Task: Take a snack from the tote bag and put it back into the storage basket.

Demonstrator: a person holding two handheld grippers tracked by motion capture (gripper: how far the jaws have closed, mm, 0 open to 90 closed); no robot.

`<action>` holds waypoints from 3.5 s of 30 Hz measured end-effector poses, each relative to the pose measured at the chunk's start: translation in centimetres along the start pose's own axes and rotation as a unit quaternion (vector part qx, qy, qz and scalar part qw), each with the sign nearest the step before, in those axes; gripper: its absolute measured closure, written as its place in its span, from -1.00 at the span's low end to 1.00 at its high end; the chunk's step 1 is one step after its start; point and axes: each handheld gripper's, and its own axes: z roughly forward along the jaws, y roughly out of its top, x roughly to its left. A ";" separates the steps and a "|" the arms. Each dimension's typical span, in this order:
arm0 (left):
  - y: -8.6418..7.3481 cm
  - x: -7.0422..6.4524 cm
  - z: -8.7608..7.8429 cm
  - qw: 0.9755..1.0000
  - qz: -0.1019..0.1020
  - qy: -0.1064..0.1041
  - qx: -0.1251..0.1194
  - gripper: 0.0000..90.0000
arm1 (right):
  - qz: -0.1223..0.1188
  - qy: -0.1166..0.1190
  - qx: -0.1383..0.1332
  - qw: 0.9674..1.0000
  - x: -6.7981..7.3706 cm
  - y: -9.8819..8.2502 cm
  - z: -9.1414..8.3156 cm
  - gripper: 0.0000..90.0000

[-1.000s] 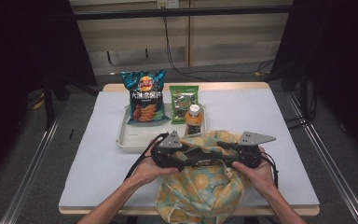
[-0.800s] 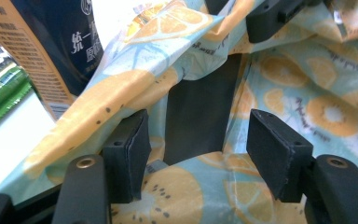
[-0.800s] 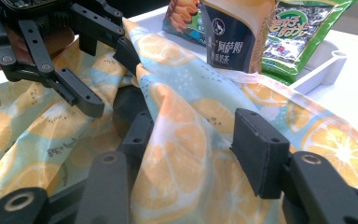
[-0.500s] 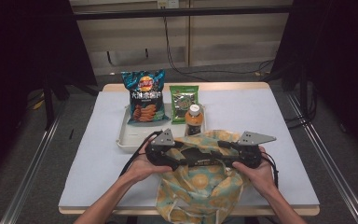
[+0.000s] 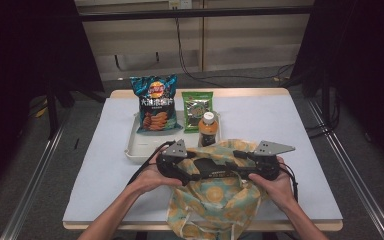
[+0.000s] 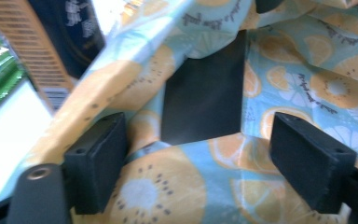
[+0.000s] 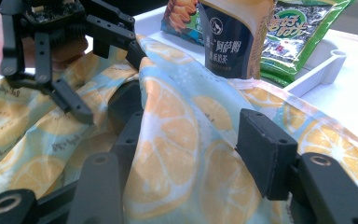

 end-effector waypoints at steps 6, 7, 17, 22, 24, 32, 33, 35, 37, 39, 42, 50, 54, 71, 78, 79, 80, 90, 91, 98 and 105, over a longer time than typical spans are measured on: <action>0.3 -1.0 0.5 0.999 0.019 0.002 0.034 -0.45 | 0.000 0.002 0.002 1.000 0.0 -0.1 0.0 0.00; 0.3 -1.1 0.5 0.999 0.020 0.004 0.039 -0.41 | 0.000 0.002 0.001 1.000 0.0 -0.1 -0.1 0.00; 0.7 -3.2 0.5 0.998 0.027 -0.030 0.054 -0.12 | 0.001 0.006 0.003 1.000 0.1 -0.5 -1.1 0.01; 0.9 -4.1 0.6 0.996 0.029 -0.055 0.056 -0.13 | 0.001 0.012 0.008 1.000 0.2 -0.7 -1.2 0.03; 0.9 -4.1 0.4 0.997 0.022 -0.056 0.052 -0.19 | -0.001 0.014 0.009 1.000 0.2 -0.7 -1.3 0.11; -0.3 -3.9 -2.4 0.999 0.002 -0.036 0.031 -0.31 | 0.000 0.016 0.002 1.000 0.2 -0.6 -1.4 0.22; -0.4 -3.9 -2.6 0.999 0.001 -0.038 0.025 -0.23 | 0.002 0.016 0.001 1.000 0.3 -0.5 -1.4 0.22; -0.6 -3.7 -2.8 0.999 0.000 -0.045 0.026 -0.04 | -0.001 0.016 0.001 1.000 0.3 -0.5 -1.4 0.22; -0.7 -3.4 -2.7 0.998 -0.001 -0.044 0.042 0.27 | -0.001 0.018 0.000 1.000 0.4 -0.5 -1.4 0.22; -0.9 -3.2 -2.5 0.998 0.000 -0.045 0.048 0.63 | -0.002 0.018 0.001 1.000 0.5 -0.5 -1.4 0.22; -1.1 -2.8 -2.6 0.998 -0.008 -0.037 0.056 0.88 | -0.001 0.018 0.003 1.000 0.6 -0.6 -1.5 0.24; -2.8 -0.7 -2.9 0.997 -0.044 -0.002 0.059 0.90 | -0.011 0.029 0.010 0.999 1.0 -0.8 -1.4 0.37; -3.2 -0.9 -2.3 0.997 -0.058 0.002 0.054 0.82 | -0.016 0.034 0.015 0.999 1.2 -0.8 -1.3 0.42; -0.1 -3.3 -4.6 0.999 -0.030 0.004 -0.028 0.05 | -0.009 0.030 -0.004 1.000 1.1 -0.5 -1.9 0.65; 0.9 -3.5 -6.2 0.996 -0.042 0.005 -0.077 0.12 | -0.008 0.034 0.000 0.999 1.0 -0.4 -1.3 0.74; 1.3 -3.7 -6.0 0.996 -0.040 0.000 -0.075 0.17 | -0.010 0.032 0.002 0.999 1.0 -0.3 -1.3 0.74; 1.4 -3.8 -5.6 0.996 -0.040 -0.004 -0.076 0.21 | -0.010 0.033 0.002 0.999 1.1 -0.2 -1.2 0.74; 3.2 -3.4 -0.6 0.998 -0.043 -0.017 -0.041 0.02 | -0.010 0.032 0.000 0.999 1.0 -0.1 -1.1 0.74; 3.2 -3.1 -0.1 0.998 -0.045 -0.013 -0.029 -0.02 | -0.011 0.031 0.000 0.999 1.0 -0.1 -1.1 0.74; 2.6 -3.5 0.7 0.999 -0.022 -0.024 -0.001 -0.18 | -0.010 0.030 0.000 0.999 0.9 -0.2 -1.2 0.69; 2.5 -4.4 1.7 0.999 0.008 -0.026 0.030 -0.17 | -0.010 0.027 0.002 1.000 0.9 -0.2 -1.2 0.68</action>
